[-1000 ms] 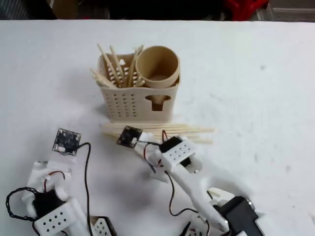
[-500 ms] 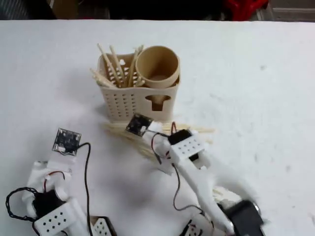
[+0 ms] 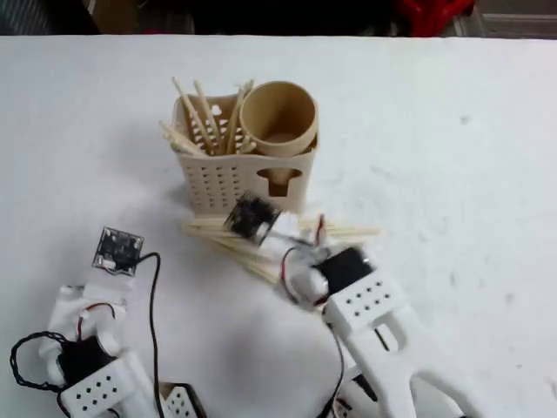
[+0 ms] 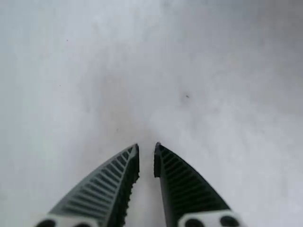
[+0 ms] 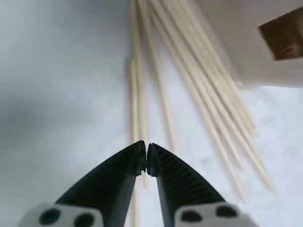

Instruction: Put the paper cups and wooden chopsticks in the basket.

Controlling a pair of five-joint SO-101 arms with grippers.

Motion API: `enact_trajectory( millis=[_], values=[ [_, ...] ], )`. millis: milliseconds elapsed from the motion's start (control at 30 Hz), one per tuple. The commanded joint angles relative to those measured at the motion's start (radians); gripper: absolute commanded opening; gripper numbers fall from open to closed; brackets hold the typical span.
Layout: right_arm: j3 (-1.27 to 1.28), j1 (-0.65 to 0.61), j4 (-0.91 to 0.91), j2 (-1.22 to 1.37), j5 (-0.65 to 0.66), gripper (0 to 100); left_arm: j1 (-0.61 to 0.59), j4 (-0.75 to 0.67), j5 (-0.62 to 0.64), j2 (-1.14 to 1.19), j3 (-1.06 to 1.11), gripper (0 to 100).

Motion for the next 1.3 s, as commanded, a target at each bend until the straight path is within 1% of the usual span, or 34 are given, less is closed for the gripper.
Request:
enact_trajectory(
  millis=[0,100,200,367,500,633,700,767,900,1100,1267],
  values=[
    [0.051,-0.064,0.004,0.071,0.032,8.4,0.012,0.006,0.0,0.005,-0.003,8],
    [0.081,-0.028,-0.028,0.154,0.031,15.7,0.012,0.006,0.0,0.005,-0.003,8],
    [0.1,0.03,-0.087,0.217,0.031,17.9,0.012,0.006,0.0,0.005,-0.003,8],
    [0.124,0.065,-0.131,0.312,0.029,13.9,0.012,0.006,0.0,0.005,-0.003,8],
    [0.132,0.067,-0.154,0.386,0.029,8.0,0.012,0.006,0.0,0.005,-0.003,8],
    [0.115,0.068,-0.151,0.392,0.029,1.8,0.012,0.006,0.0,0.005,-0.003,8],
    [0.11,0.071,-0.153,0.392,0.018,1.8,0.012,0.006,0.0,0.005,-0.003,8],
    [0.091,0.105,-0.151,0.39,0.0,1.6,0.012,0.006,0.0,0.005,-0.003,8],
    [0.009,0.223,-0.15,0.38,0.008,1.6,0.012,0.006,0.0,0.005,-0.003,8],
    [-0.137,0.323,-0.068,0.294,0.081,1.6,0.012,0.006,0.0,0.005,-0.003,8],
    [-0.262,0.387,0.019,0.269,0.184,1.6,0.012,0.006,0.0,0.005,-0.003,8]
  ],
)
